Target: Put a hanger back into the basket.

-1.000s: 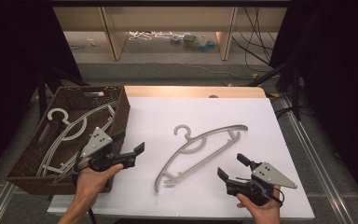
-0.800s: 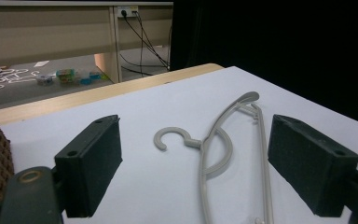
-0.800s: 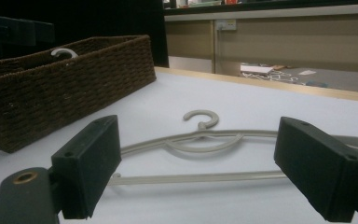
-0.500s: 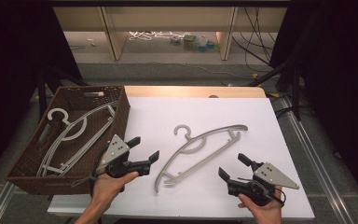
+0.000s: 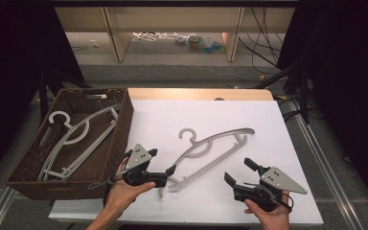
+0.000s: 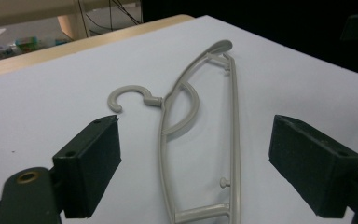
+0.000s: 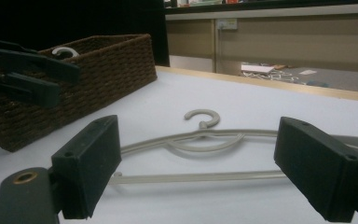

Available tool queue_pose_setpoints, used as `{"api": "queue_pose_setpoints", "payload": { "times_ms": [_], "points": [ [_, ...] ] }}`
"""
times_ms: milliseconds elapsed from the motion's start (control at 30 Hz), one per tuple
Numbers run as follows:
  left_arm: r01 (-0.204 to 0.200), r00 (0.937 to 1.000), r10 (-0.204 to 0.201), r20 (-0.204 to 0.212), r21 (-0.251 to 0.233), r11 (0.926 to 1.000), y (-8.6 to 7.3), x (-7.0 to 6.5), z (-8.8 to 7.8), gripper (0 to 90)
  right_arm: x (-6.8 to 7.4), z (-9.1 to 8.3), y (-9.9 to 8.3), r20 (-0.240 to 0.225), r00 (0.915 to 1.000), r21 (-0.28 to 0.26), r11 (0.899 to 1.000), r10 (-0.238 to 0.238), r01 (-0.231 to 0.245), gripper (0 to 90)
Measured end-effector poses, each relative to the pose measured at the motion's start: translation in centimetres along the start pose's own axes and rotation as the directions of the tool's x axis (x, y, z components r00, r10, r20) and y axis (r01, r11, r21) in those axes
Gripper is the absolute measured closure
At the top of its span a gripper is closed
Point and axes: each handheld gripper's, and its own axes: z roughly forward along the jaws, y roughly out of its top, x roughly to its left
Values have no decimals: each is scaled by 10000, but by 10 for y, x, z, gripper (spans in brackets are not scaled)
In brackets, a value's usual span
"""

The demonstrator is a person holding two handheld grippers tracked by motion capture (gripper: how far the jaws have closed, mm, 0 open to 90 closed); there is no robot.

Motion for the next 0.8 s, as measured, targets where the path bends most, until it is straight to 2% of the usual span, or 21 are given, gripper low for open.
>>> {"api": "queue_pose_setpoints", "payload": {
  "times_ms": [33, 100, 133, 200, 233, 267, 333, 367, 400, 433, 467, 500, 533, 567, 600, 633, 667, 700, 733, 767, 800],
  "points": [
    [0, 10000, 0, 0, 0, 10000, 0, 0, 0, 167, 0, 0, 0, 0, 10000, 0, 10000, 0, 0, 155],
    [-401, 9966, 350, 743, 683, 9969, 6, 0, 15, 163, 3, 0, 2, -19, 10000, 2, 10000, -86, 86, 156],
    [-401, 9966, 350, 743, 683, 9969, 6, 0, 15, 168, 4, 1, 1, -33, 10000, -135, 9999, -74, 74, 156],
    [-667, 9956, 587, 728, 1132, 9913, 9, 0, 23, 176, 5, 1, 1, -15, 9999, 150, 9998, -163, 163, 156],
    [-805, 9953, 707, 656, 1601, 9838, 11, 0, 35, 170, 5, 3, 1, -83, 9998, 14, 9999, -156, 156, 156],
    [-938, 9941, 826, 701, 1759, 9799, 12, 1, 40, 172, 5, 4, 1, -188, 9998, -46, 9999, -95, 94, 156],
    [-991, 9926, 834, 879, 1924, 9763, 13, 1, 46, 181, 5, 3, 1, -50, 9998, 178, 9997, -173, 174, 156],
    [-1019, 9887, 730, 1311, 2297, 9679, 14, 3, 60, 186, 4, 4, 1, -109, 9998, 31, 9999, -148, 149, 156],
    [-1019, 9887, 730, 1311, 2297, 9679, 14, 3, 60, 191, 4, 4, 1, -109, 9998, 31, 9999, -148, 149, 156],
    [2201, 9580, -2645, 1111, 3068, 9260, 10, -16, 69, 190, 4, 4, 1, -190, 9998, -188, 9998, -75, 71, 156],
    [2201, 9580, -2645, 1111, 3068, 9260, 10, -16, 69, 188, 4, 4, 1, -190, 9998, -188, 9998, -75, 71, 156],
    [2251, 9587, -2692, 913, 3346, 9151, 9, -14, 78, 185, 2, 2, 2, -82, 9998, -101, 9998, -187, 186, 156],
    [2251, 9587, -2692, 913, 3346, 9151, 9, -14, 78, 186, 2, 2, 2, -82, 9998, -101, 9998, -187, 186, 156],
    [2077, 9637, -2537, 837, 3624, 9086, 9, -13, 83, 186, 3, 1, 2, -163, 9998, -81, 9999, -75, 74, 156],
    [2138, 9618, -2615, 810, 3745, 9022, 8, -13, 86, 203, 2, 1, 2, -172, 9998, -63, 10000, -33, 32, 156],
    [1725, 9675, -2318, 1007, 4074, 8968, 8, -9, 92, 210, 2, 2, 1, -194, 9998, -55, 10000, -59, 58, 156],
    [1655, 9673, -2307, 1058, 4264, 8892, 9, -8, 95, 216, 3, 1, 2, -131, 9999, 22, 10000, -74, 75, 156],
    [1483, 9712, -2139, 1051, 4363, 8875, 10, -7, 98, 229, 3, 2, 1, -146, 9998, -187, 9997, -139, 136, 156],
    [1483, 9712, -2139, 1051, 4363, 8875, 10, -7, 98, 245, 3, 2, 1, -146, 9998, -187, 9997, -139, 136, 156],
    [1291, 9720, -2037, 1176, 4569, 8801, 10, -7, 105, 263, 4, 2, 2, -109, 9998, 45, 9999, -142, 143, 157],
    [1160, 9729, -1952, 1238, 4689, 8756, 10, -6, 109, 275, 4, 2, 1, -158, 9998, -39, 9999, -141, 140, 157]
  ]
}}
